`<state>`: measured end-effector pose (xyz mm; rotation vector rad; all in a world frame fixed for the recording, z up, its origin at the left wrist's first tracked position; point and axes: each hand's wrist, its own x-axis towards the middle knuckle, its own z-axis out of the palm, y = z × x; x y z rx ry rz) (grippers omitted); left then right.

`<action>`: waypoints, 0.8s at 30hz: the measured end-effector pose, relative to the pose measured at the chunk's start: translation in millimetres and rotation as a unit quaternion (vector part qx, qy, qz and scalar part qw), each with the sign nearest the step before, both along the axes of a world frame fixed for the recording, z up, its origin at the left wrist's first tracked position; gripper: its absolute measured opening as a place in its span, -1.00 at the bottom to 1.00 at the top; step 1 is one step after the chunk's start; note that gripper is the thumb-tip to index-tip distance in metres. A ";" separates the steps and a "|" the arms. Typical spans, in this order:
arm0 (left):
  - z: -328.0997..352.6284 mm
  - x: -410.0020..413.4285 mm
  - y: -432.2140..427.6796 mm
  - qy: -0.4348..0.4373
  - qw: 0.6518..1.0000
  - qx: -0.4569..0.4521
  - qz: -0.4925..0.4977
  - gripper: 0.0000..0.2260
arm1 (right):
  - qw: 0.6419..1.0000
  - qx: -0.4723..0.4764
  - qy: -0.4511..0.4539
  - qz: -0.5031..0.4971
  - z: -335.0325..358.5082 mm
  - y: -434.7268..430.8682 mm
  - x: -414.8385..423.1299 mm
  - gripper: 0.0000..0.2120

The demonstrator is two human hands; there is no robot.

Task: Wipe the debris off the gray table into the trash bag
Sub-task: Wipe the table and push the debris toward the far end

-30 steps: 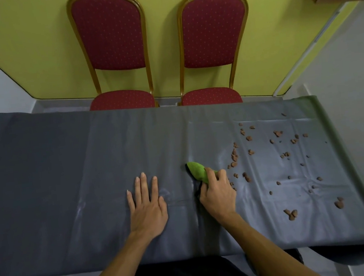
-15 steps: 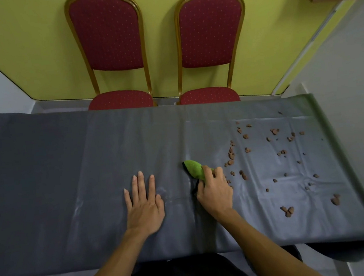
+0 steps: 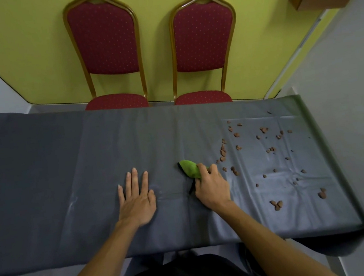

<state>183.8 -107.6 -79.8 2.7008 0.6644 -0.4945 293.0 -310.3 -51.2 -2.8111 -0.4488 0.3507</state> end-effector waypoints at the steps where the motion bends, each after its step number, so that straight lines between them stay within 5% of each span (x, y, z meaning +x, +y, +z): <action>1: 0.3 0.2 0.7 0.002 1.000 -0.001 0.000 -0.47 | 1.000 0.001 0.003 -0.001 0.2 -1.6 -2.3 -0.59; 6: 2.9 -0.4 -0.5 0.020 1.000 -0.016 -0.005 -0.47 | 1.000 -0.020 -0.010 0.012 -0.1 -35.5 -5.3 -0.59; 17: 6.9 -1.9 7.6 0.013 0.999 -0.004 -0.034 -0.46 | 0.980 0.020 0.012 -0.197 7.7 -19.8 -7.4 -0.74; 24: 3.8 -6.3 10.8 -0.009 0.999 0.010 -0.047 -0.45 | 0.999 0.013 -0.001 -0.050 -2.8 -7.5 -55.0 -0.65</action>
